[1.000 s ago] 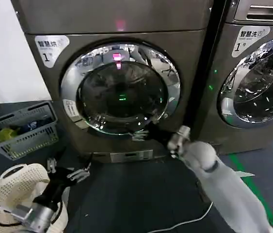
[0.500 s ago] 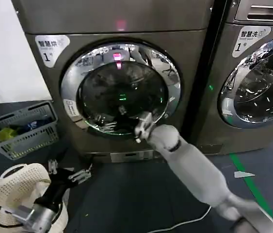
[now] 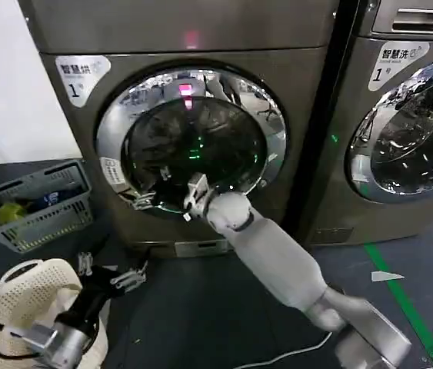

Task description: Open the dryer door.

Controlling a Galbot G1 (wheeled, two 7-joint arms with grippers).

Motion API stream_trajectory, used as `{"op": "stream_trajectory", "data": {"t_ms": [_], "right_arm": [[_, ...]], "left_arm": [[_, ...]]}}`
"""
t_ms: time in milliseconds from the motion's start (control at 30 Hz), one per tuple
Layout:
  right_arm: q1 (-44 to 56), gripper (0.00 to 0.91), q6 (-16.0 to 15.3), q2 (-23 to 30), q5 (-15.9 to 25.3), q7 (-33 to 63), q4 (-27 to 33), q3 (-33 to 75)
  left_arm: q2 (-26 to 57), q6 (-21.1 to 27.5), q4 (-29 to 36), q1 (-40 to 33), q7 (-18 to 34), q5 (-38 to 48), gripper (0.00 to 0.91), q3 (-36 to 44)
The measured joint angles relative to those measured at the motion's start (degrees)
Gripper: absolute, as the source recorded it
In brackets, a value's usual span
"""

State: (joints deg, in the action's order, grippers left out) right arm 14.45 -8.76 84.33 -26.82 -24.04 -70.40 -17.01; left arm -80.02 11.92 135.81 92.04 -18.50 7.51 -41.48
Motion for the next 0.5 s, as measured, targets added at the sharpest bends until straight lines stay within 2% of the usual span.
{"op": "stream_trajectory", "data": {"t_ms": [267,500], "right_arm": [[-2.54,0.907,1.12,1.83,-0.13,-0.87,3.48,-1.65],[-3.06,0.907,2.26,3.74,0.35,-0.36,5.25,-2.53]], "left_arm": [[-0.08,-0.56,-0.23,-0.01,-2.12,0.41,0.907,-0.45],[-0.98,-0.28,0.21,0.22,-4.75,5.09,0.907,-2.59]]}}
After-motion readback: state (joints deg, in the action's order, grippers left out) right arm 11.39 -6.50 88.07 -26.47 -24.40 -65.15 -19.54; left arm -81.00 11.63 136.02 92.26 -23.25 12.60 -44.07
